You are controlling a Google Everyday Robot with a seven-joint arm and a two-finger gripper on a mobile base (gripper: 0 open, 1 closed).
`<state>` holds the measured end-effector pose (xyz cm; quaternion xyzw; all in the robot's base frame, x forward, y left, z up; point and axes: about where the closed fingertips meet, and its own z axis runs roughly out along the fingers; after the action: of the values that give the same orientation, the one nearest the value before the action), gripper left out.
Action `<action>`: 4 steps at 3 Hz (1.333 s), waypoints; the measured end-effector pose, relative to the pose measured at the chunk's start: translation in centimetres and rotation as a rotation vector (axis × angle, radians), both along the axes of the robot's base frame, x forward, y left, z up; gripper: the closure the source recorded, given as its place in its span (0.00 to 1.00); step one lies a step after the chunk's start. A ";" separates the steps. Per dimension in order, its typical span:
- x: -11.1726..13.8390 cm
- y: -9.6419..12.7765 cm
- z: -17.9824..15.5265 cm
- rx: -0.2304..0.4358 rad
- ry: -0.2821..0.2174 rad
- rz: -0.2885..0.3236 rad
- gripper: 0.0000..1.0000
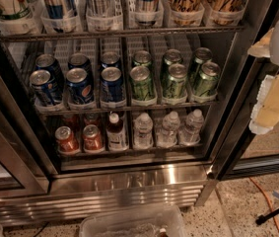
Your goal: Pick coke can from bottom shelf of fridge
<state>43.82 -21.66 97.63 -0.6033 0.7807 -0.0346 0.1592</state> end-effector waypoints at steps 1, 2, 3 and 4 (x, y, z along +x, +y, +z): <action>0.0 0.0 0.0 0.000 0.000 0.000 0.00; -0.1 0.2 -1.1 0.006 0.001 -0.009 0.00; -0.5 0.9 -4.0 0.044 0.018 -0.016 0.00; -1.3 2.4 -8.2 0.087 0.036 -0.015 0.00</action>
Offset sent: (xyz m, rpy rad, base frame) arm -0.0034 0.0042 -0.0341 0.0148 0.0221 -0.0236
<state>42.53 -19.23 89.39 -0.5904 0.7887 0.0088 0.1710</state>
